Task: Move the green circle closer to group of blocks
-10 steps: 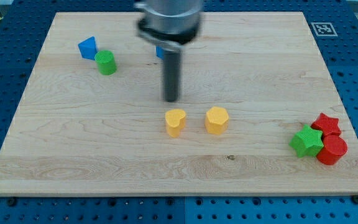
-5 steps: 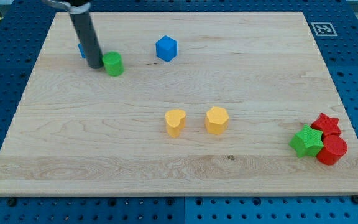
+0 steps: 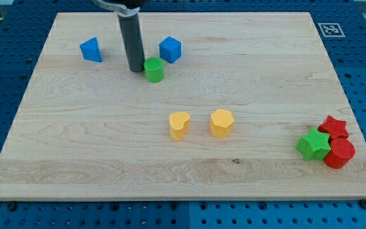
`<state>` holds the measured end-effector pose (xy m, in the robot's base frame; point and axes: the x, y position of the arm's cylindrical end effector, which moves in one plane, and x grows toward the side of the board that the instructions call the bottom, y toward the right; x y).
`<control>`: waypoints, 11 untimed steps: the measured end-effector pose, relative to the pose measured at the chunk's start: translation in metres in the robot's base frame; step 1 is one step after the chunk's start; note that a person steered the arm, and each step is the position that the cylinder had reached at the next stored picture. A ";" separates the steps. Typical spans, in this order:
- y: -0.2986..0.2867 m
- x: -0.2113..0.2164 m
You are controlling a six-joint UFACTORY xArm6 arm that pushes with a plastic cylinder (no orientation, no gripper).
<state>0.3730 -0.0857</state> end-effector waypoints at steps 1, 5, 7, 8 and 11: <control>0.036 0.010; 0.168 0.049; 0.134 0.053; 0.141 0.073; 0.241 0.103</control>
